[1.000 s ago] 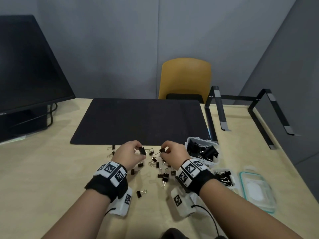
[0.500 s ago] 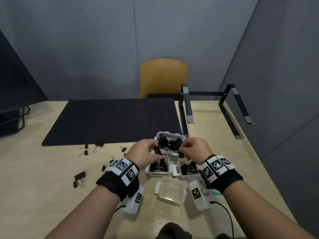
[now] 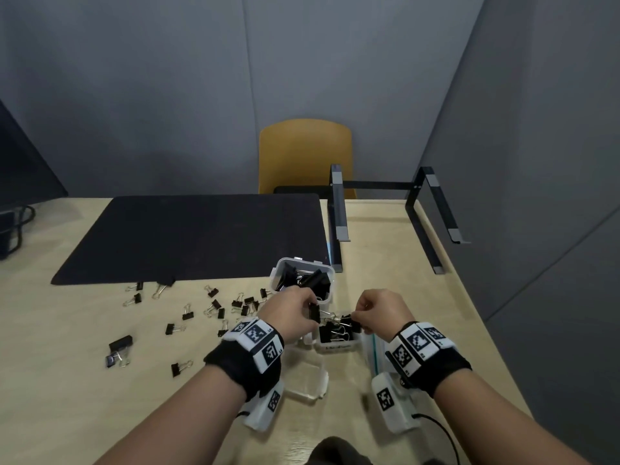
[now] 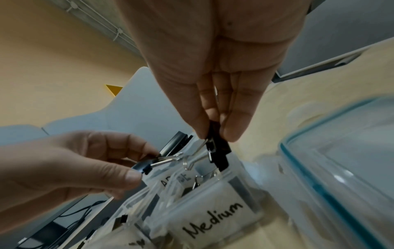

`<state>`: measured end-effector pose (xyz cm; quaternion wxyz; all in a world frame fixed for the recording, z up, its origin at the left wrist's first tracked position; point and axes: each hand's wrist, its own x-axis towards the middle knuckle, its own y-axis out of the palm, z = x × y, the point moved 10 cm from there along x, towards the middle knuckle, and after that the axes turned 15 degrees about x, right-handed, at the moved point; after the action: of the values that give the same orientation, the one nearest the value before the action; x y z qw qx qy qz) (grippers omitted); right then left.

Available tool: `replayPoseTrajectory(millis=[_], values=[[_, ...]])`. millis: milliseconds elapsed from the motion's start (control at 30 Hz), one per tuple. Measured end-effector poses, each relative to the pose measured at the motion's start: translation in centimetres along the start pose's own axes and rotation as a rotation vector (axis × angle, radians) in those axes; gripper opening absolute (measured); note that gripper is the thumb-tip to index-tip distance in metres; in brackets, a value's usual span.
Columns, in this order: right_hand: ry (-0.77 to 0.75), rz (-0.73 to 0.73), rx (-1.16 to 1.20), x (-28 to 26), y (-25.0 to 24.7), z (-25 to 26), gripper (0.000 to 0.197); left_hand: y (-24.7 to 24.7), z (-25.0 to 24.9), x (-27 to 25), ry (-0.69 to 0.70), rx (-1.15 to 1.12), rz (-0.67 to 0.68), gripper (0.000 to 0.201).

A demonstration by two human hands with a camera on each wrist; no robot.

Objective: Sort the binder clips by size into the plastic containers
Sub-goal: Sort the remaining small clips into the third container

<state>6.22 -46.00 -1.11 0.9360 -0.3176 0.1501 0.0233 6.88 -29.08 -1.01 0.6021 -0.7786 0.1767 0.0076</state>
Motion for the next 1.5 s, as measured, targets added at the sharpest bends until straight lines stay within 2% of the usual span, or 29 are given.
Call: replayPoseTrajectory(millis=[200, 367, 533, 667, 767, 900, 1033, 1300, 1400, 1500], values=[[0.011, 0.048, -0.068, 0.3, 0.9, -0.3, 0.011, 1.7, -1.3, 0.2, 0.018, 0.001, 0.016, 0.038], [-0.005, 0.049, -0.101, 0.4, 0.6, -0.5, 0.016, 2.2, -1.4, 0.1, 0.029, 0.020, -0.017, 0.048], [-0.015, 0.064, -0.095, 0.6, 0.8, -0.4, 0.017, 2.0, -1.9, -0.3, 0.078, 0.022, -0.063, 0.035], [-0.063, 0.099, -0.099, 0.7, 1.7, 0.3, 0.007, 2.4, -2.5, -0.1, 0.108, 0.112, -0.048, 0.032], [-0.098, 0.087, -0.133, 0.8, 1.5, 0.6, 0.022, 2.0, -2.4, -0.1, 0.103, 0.105, -0.089, 0.032], [-0.169, 0.132, -0.185, 0.5, 2.1, 1.0, 0.022, 1.7, -2.3, -0.4, 0.109, 0.089, -0.109, 0.028], [-0.182, 0.161, -0.259, 0.3, 3.1, 0.2, 0.021, 2.0, -2.1, -0.6, 0.081, 0.122, -0.096, 0.025], [-0.181, 0.122, -0.234, 0.0, 3.2, -0.6, 0.023, 2.1, -2.1, -0.2, -0.006, 0.105, -0.092, 0.017], [-0.181, 0.115, -0.231, -0.1, 3.2, -0.6, 0.025, 2.2, -2.1, 0.0, -0.048, 0.044, -0.083, 0.027], [-0.182, 0.107, -0.225, -0.2, 3.1, -0.5, 0.026, 2.3, -1.8, 0.0, -0.044, 0.057, -0.108, 0.023]])
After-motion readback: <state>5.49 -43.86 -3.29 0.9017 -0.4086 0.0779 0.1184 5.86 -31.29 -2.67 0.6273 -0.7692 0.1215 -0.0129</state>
